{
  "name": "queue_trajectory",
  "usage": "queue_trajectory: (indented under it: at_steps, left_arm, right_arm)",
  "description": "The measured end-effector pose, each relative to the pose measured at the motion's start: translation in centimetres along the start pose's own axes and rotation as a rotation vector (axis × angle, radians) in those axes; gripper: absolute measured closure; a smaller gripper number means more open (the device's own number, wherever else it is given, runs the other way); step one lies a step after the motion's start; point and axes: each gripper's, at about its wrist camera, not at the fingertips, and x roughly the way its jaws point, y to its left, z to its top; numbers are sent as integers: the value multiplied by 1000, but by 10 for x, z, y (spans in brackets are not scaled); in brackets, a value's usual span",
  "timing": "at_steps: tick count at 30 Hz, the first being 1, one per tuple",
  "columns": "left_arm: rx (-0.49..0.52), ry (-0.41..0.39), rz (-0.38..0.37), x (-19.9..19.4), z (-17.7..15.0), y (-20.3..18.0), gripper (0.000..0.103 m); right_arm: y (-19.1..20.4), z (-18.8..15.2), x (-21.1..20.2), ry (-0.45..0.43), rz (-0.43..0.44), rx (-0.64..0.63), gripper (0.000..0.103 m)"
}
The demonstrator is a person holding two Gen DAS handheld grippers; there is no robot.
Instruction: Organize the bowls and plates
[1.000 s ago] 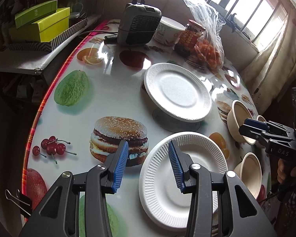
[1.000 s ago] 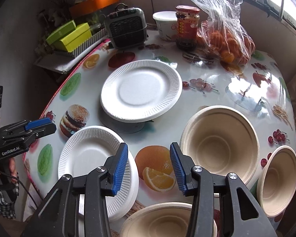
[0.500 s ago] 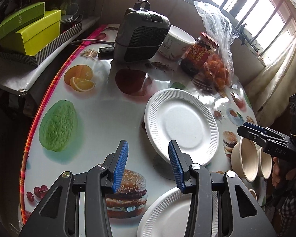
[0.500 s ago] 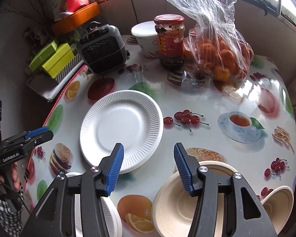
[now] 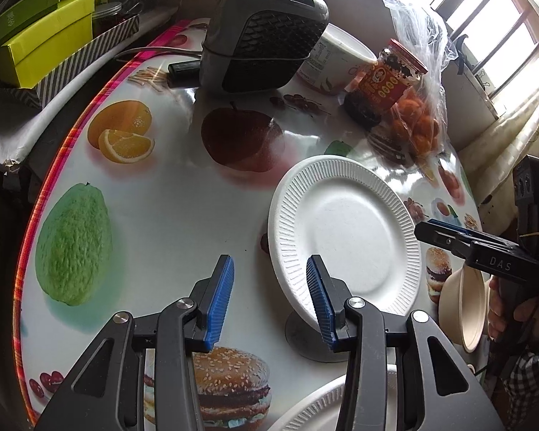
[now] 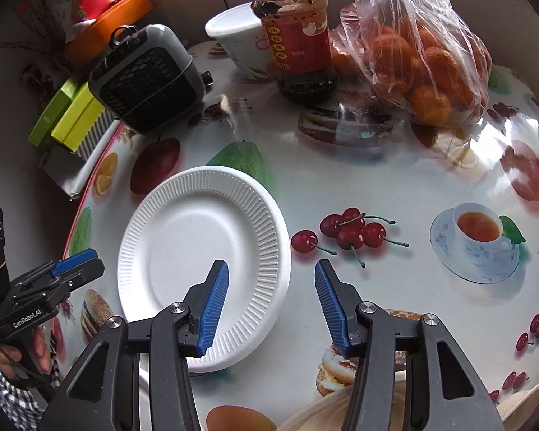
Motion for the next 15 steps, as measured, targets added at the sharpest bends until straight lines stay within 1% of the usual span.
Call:
queue_trajectory:
  at_steps: [2,5,10,14,15]
  left_arm:
    - [-7,3,6,3,1,2,61]
    - [-19,11,8,8,3,4,65]
    - [-15,22,9,13,3,2,66]
    - [-18,23,15,14,4,2,67]
    - [-21,25,16,15,4,2,71]
  right_arm:
    - [0,1,4,8,7,-3,56]
    - [0,2,8,11,15,-1,58]
    - [-2,3,13,16,16,3,63]
    - [-4,3,13,15,12,4,64]
    - [-4,3,14,16,9,4,64]
